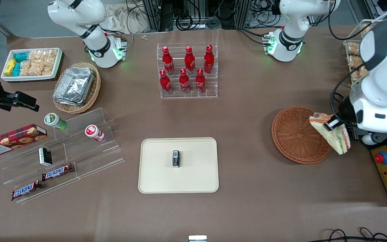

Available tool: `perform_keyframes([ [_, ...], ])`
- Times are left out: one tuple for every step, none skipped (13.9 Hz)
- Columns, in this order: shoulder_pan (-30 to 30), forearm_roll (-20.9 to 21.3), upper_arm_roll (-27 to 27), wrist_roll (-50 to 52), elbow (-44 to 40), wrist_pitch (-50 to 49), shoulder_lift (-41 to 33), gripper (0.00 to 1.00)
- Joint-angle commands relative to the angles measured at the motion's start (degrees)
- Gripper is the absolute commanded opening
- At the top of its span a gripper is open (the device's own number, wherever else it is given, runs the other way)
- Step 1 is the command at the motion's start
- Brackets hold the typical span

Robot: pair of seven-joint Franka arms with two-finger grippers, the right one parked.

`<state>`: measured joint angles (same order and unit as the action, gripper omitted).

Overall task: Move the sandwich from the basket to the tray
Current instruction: 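Lift the sandwich up out of the basket with the left gripper, then carry the sandwich over to the cream tray beside the black box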

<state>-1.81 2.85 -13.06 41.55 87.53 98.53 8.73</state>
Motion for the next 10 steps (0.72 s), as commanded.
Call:
perform_keyframes([
  [0.1,0.0,-5.9,-3.4,-6.7,-2.3,4.6,0.0],
  [0.1,0.8,-8.5,-3.8,-8.7,-2.2,7.2,0.0],
  [1.4,2.6,-11.1,-3.8,-11.1,-2.3,10.1,0.0],
  [4.0,5.4,-12.2,-3.8,-12.8,-2.2,13.2,0.0],
  [7.8,8.5,-12.2,-3.4,-14.8,-1.9,16.6,0.0],
  [11.4,10.8,-12.0,-3.0,-17.5,-1.8,20.4,0.0],
  [13.7,11.9,-11.9,-1.9,-20.4,-1.5,24.4,0.0],
  [15.8,12.0,-11.9,0.8,-22.9,-1.2,28.0,0.0],
  [17.4,12.0,-11.9,3.4,-23.9,0.2,30.4,0.0],
  [17.9,11.8,-11.9,3.9,-23.6,3.6,32.1,0.0],
])
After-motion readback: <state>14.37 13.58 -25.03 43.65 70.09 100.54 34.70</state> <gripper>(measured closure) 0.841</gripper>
